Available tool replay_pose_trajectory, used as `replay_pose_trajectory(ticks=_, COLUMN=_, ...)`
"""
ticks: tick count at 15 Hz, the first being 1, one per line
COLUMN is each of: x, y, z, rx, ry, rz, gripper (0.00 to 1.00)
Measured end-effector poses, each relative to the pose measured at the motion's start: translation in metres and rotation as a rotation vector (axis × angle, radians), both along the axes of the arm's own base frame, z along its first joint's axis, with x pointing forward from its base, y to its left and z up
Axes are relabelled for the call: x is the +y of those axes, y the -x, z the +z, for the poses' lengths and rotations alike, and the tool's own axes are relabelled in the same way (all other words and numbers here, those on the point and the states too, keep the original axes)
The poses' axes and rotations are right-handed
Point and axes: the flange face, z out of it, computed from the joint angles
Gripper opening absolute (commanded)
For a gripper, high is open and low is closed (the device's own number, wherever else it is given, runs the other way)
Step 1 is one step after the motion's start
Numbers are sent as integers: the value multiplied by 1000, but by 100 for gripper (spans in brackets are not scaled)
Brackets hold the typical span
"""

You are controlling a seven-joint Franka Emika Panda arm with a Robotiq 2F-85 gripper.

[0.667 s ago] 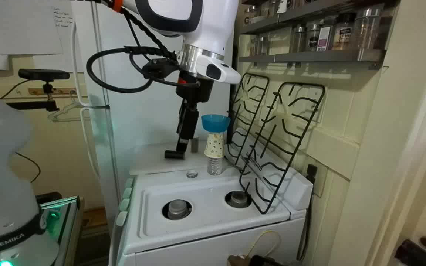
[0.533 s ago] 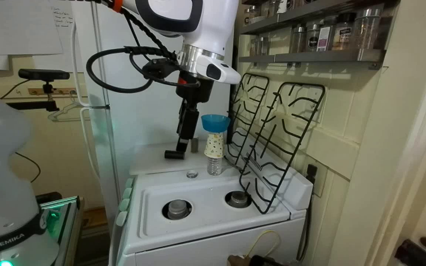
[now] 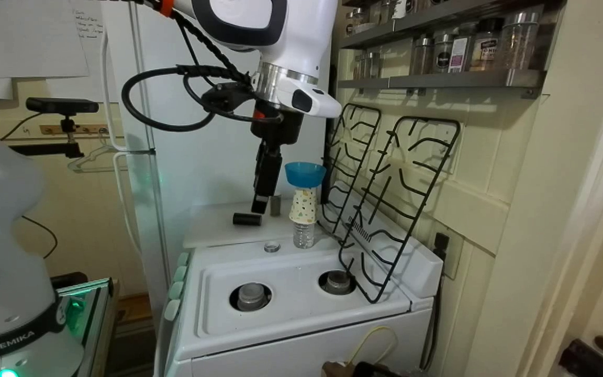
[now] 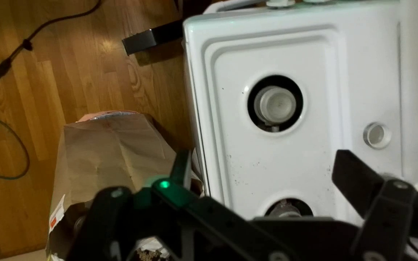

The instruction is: Place the grating on the right on the right side of the stovetop.

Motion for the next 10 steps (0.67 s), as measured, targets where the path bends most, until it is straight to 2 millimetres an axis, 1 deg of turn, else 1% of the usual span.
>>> replay_pose_trajectory(ticks=2, x=8, y=-14, z=11, rx=-58, ry=-30, rz=-92, gripper=100)
replay_pose_trajectory(ticks=4, x=18, y=-33, z=31, rx=-124, ry=-60, rz=-176, gripper=100)
replay_pose_trajectory(ticks=6, x=23, y=-49, z=49, rx=-189, ry=-86, rz=-263, gripper=100)
replay_pose_trajectory(ticks=8, x=19, y=-61, z=58, rx=-250, ry=-99, rz=-352, gripper=100)
replay_pose_trajectory(ticks=10, x=8, y=-70, z=57, rx=-314, ry=-96, rz=-446, gripper=100)
